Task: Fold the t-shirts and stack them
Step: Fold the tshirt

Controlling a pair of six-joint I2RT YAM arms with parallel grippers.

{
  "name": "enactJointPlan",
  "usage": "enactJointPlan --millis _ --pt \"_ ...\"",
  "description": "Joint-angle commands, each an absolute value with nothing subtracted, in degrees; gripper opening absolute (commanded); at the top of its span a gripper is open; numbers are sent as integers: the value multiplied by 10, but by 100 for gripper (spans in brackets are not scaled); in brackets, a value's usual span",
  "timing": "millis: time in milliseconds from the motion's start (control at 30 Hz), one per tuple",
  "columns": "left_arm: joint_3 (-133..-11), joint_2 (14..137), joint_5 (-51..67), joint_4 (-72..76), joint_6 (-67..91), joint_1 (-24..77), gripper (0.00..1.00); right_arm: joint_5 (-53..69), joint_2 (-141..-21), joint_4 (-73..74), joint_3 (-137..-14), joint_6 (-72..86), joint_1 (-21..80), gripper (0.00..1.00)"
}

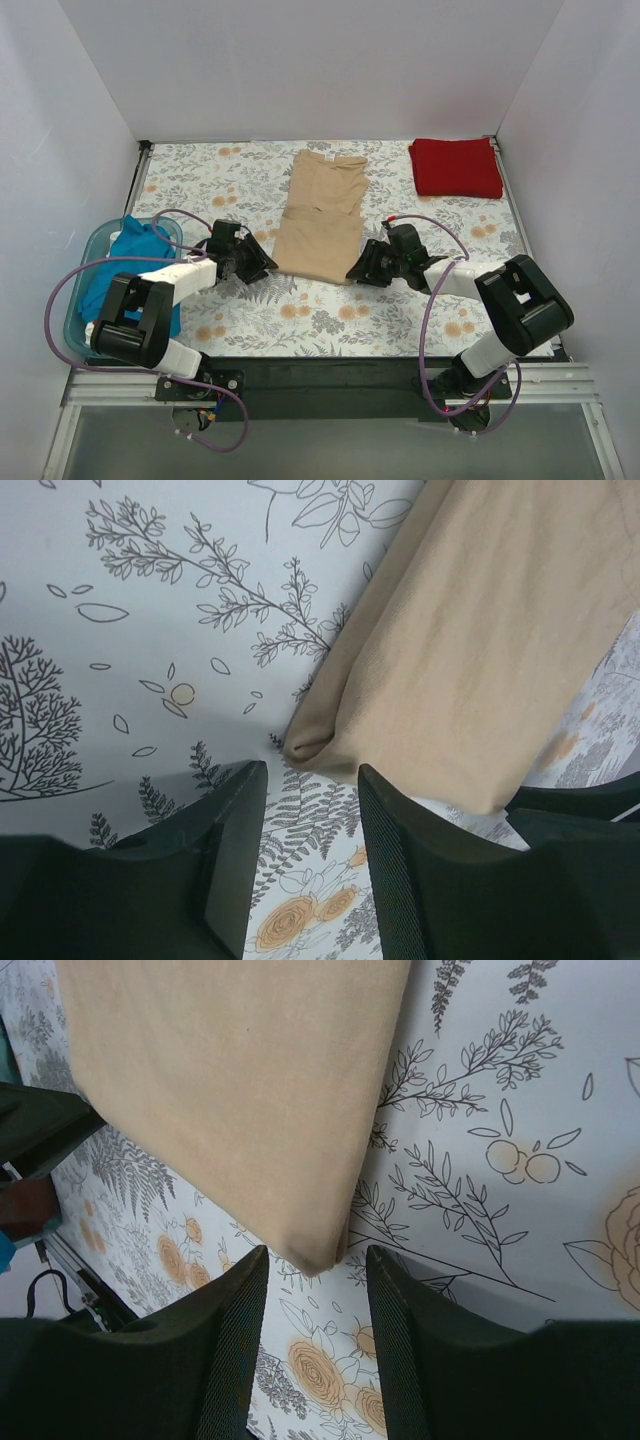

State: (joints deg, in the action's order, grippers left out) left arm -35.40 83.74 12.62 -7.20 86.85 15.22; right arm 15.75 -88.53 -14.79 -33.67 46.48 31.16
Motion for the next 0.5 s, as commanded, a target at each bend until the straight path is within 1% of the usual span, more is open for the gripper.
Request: enactJointPlan --millis 0,300,333,400,467 --pt "-351 857 72 -68 863 153 40 127 -896 -142 -339 467 318 51" --pt "-343 880 67 -46 862 171 37 132 -918 -142 -345 464 322 48" --pt "-344 882 65 -47 861 174 36 132 -919 -142 -347 463 322 46" --pt "-346 887 70 -46 861 177 28 132 -924 -142 -351 460 321 44" --pt "-346 887 75 -47 862 186 20 134 -927 -141 -356 454 322 39"
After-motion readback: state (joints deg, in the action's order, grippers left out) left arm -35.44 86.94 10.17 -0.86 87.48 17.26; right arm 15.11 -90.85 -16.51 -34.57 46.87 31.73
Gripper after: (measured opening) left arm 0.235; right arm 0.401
